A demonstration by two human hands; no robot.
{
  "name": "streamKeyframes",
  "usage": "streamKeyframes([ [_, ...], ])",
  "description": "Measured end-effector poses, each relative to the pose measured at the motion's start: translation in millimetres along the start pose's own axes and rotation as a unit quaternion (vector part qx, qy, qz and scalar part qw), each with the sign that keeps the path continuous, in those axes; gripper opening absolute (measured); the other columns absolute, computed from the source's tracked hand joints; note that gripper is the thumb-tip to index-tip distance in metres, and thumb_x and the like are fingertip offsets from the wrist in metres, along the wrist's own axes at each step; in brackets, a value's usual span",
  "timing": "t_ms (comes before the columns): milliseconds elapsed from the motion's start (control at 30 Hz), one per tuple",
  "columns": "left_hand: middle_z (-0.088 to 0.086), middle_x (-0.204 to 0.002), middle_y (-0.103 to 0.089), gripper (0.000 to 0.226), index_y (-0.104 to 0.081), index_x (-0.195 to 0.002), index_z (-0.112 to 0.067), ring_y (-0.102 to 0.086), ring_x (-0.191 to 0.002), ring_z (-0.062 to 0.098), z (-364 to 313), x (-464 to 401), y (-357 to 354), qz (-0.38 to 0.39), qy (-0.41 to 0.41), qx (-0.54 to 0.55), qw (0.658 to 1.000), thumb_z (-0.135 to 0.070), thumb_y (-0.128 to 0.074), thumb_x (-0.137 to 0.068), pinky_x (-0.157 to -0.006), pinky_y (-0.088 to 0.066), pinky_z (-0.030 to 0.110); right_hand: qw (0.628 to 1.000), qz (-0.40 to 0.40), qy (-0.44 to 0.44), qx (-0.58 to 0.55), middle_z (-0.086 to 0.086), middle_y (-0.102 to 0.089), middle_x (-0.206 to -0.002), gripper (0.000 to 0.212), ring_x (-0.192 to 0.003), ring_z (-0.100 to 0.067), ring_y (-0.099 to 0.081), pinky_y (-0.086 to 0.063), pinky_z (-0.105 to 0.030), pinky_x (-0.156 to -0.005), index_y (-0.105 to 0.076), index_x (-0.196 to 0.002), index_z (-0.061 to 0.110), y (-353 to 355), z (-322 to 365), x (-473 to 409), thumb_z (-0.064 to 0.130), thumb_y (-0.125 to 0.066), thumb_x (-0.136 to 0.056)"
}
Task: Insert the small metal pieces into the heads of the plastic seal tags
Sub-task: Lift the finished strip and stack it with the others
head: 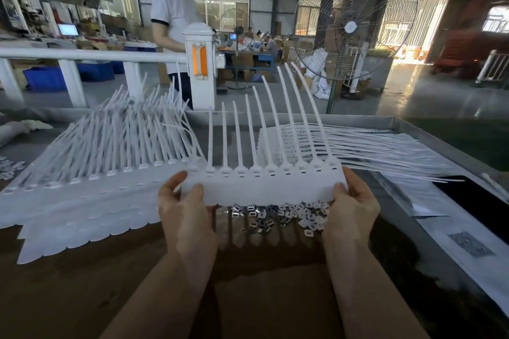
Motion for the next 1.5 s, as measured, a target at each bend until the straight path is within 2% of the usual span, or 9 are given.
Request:
streamKeyframes([
  [200, -0.017, -0.090, -0.056, 0.030, -0.061, -0.086, -0.037, -0.061, -0.064, -0.004, -18, 0, -17, 0.062, -0.110, -0.076, 0.989, -0.008, -0.053, -0.092, -0.047, -0.047, 0.011, 0.999, -0.032, 0.003, 0.001, 0.008, -0.065, -0.093, 0.036, -0.092, -0.013, -0.065, -0.052, -0.029, -0.084, -0.062, -0.088, 0.033, 3, 0, -3, -0.001, -0.050, -0.090],
  [267, -0.016, -0.087, -0.058, 0.030, -0.063, -0.084, -0.037, -0.060, -0.060, -0.005, -21, 1, -21, 0.072, -0.131, -0.088, 0.985, -0.010, -0.054, -0.092, -0.054, -0.055, 0.020, 0.999, -0.034, -0.001, 0.000, 0.006, -0.065, -0.095, 0.034, -0.091, -0.012, -0.064, -0.053, -0.032, -0.086, -0.062, -0.093, 0.031, 4, -1, -4, 0.000, -0.050, -0.091],
  [333, -0.015, -0.087, -0.064, 0.031, -0.065, -0.082, -0.038, -0.065, -0.075, 0.003, -23, 3, -24, 0.088, -0.142, -0.088, 0.982, -0.010, -0.054, -0.092, -0.067, -0.058, 0.032, 1.000, -0.031, -0.001, 0.003, 0.002, -0.067, -0.100, 0.030, -0.093, -0.013, -0.065, -0.053, -0.036, -0.088, -0.063, -0.100, 0.026, 5, -1, -4, 0.001, -0.050, -0.091],
  [533, -0.025, -0.073, -0.067, 0.029, -0.065, -0.088, -0.034, -0.058, -0.056, -0.004, -29, 2, -29, 0.118, -0.168, -0.093, 0.974, -0.007, -0.053, -0.092, -0.053, -0.050, 0.012, 0.999, -0.040, 0.006, 0.008, -0.001, -0.068, -0.104, 0.031, -0.097, -0.014, -0.065, -0.053, -0.035, -0.090, -0.063, -0.111, 0.018, 7, 1, -5, 0.000, -0.049, -0.091],
  [700, -0.009, -0.099, -0.063, 0.023, -0.066, -0.094, -0.030, -0.063, -0.080, 0.011, -16, -7, -27, 0.106, -0.079, -0.106, 0.986, -0.010, -0.056, -0.091, -0.075, -0.058, 0.043, 0.998, -0.063, 0.016, 0.021, 0.000, -0.067, -0.101, 0.031, -0.094, -0.012, -0.064, -0.051, -0.023, -0.082, -0.063, -0.109, 0.018, 11, 3, -6, -0.001, -0.048, -0.090],
  [933, 0.000, -0.104, -0.061, 0.021, -0.066, -0.104, -0.021, -0.061, -0.079, 0.013, 0, -24, -16, 0.120, -0.024, -0.188, 0.975, -0.009, -0.054, -0.092, -0.061, -0.056, 0.027, 0.994, -0.071, 0.000, 0.083, -0.005, -0.063, -0.105, 0.031, -0.093, -0.017, -0.062, -0.052, -0.032, -0.086, -0.060, -0.115, 0.016, 13, -4, -9, 0.003, -0.044, -0.092],
  [1167, -0.005, -0.103, -0.058, 0.020, -0.065, -0.104, -0.024, -0.059, -0.090, 0.018, 16, -29, -7, 0.133, -0.048, -0.269, 0.953, -0.015, -0.050, -0.094, -0.081, -0.054, 0.035, 0.989, -0.088, -0.004, 0.119, -0.007, -0.060, -0.109, 0.029, -0.096, -0.019, -0.058, -0.044, -0.023, -0.077, -0.058, -0.119, 0.010, 18, -10, -12, 0.008, -0.046, -0.093],
  [1433, 0.001, -0.117, -0.057, 0.028, -0.060, -0.121, -0.021, -0.054, -0.106, 0.019, 21, -30, -1, 0.169, -0.083, -0.342, 0.921, -0.019, -0.048, -0.096, -0.093, -0.049, 0.042, 0.984, -0.071, -0.014, 0.162, -0.011, -0.055, -0.127, 0.039, -0.115, -0.026, -0.053, -0.045, -0.035, -0.096, -0.053, -0.128, 0.008, 17, -12, -12, -0.002, -0.044, -0.091],
  [1500, 0.001, -0.123, -0.055, 0.030, -0.058, -0.124, -0.020, -0.053, -0.108, 0.017, 21, -31, -1, 0.181, -0.095, -0.351, 0.914, -0.019, -0.048, -0.096, -0.091, -0.050, 0.036, 0.983, -0.063, -0.021, 0.169, -0.011, -0.054, -0.129, 0.042, -0.116, -0.027, -0.053, -0.045, -0.039, -0.099, -0.053, -0.128, 0.008, 16, -14, -14, -0.004, -0.042, -0.090],
])
Point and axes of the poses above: each hand's wrist, its own x-axis away from the middle knuckle, its own y-axis out of the back of the hand, z = x × y, the point moved 5 cm from there along -x, towards the middle knuckle
